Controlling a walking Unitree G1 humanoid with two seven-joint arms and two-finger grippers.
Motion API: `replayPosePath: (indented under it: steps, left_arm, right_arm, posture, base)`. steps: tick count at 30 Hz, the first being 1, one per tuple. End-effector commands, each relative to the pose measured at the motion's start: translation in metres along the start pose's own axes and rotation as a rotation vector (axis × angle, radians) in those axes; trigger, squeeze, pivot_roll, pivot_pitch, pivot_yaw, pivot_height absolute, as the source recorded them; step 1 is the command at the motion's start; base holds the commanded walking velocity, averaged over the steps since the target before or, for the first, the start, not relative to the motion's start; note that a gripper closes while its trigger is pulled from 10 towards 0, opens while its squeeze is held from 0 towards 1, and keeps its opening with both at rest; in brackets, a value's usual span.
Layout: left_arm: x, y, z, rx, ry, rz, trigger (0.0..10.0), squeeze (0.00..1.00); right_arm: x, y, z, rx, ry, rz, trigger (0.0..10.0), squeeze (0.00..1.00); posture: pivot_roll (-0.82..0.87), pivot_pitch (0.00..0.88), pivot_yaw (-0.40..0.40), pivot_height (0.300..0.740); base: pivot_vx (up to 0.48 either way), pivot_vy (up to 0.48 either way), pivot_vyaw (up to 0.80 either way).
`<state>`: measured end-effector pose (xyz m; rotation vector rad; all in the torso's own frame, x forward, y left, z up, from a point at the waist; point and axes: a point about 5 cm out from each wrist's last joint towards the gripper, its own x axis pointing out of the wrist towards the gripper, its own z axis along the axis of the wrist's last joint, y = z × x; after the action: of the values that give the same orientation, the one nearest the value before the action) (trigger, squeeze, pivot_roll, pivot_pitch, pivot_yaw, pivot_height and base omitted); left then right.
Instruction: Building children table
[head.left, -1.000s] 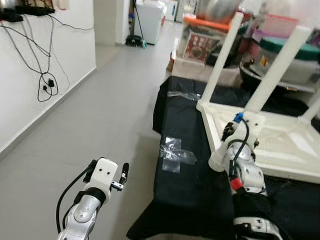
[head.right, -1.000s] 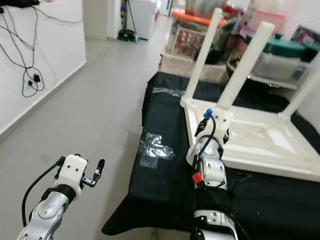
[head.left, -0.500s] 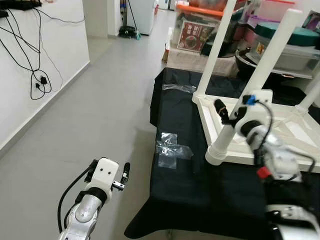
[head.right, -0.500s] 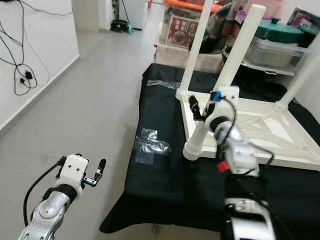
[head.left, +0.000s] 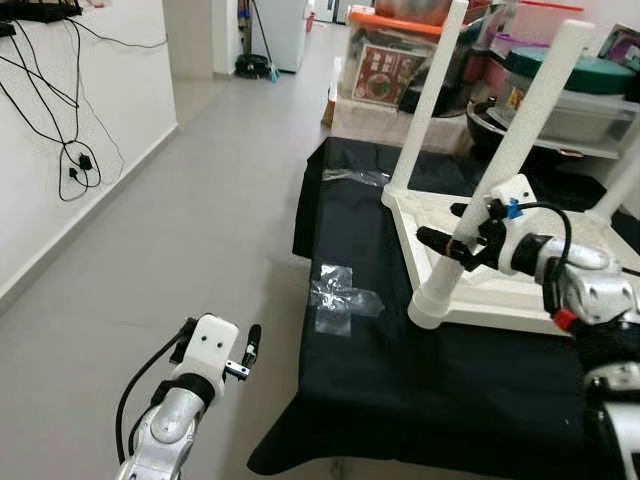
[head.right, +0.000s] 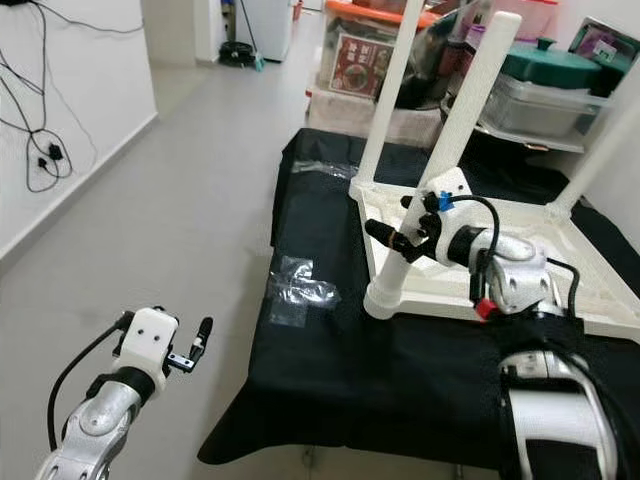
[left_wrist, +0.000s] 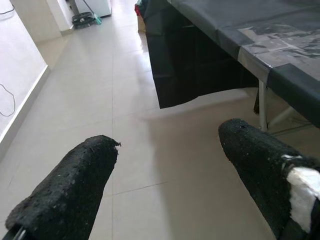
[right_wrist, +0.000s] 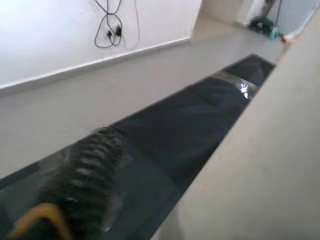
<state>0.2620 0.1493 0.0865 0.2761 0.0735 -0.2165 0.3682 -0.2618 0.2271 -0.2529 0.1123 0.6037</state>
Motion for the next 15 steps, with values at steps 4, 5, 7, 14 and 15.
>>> replayPosePath:
  steps: [4,5,7,14,15]
  left_arm:
    - [-0.001,-0.004,-0.001,0.008,0.001,-0.019,10.0,0.0]
    - [-0.001,-0.004,-0.001,0.008,0.001,-0.02,10.0,0.0]
    - [-0.001,-0.005,-0.001,0.008,0.002,-0.02,10.0,0.0]
    - [0.0,-0.005,-0.001,0.007,-0.003,-0.021,10.0,0.0]
    - [0.0,-0.005,-0.001,0.007,-0.003,-0.021,10.0,0.0]
  right_arm:
    - [0.009,0.01,0.005,0.012,-0.04,0.141,0.0,0.0]
    - [0.01,0.012,0.006,0.014,-0.058,0.17,0.0,0.0]
    - [0.011,0.014,0.005,0.016,-0.075,0.197,0.0,0.0]
    - [0.014,0.015,-0.002,0.06,-0.143,0.177,0.0,0.0]
    - [0.014,0.015,-0.002,0.06,-0.143,0.177,0.0,0.0]
  posture:
    - [0.1,0.0,-0.149,0.74]
    - [0.1,0.0,-0.149,0.74]
    - [0.1,0.0,-0.151,0.74]
    - [0.09,0.0,-0.149,0.74]
    - [0.09,0.0,-0.149,0.74]
  base:
    - [0.0,0.0,0.0]
    - [0.0,0.0,0.0]
    - [0.0,0.0,0.0]
    - [0.0,0.0,0.0]
    - [0.0,0.0,0.0]
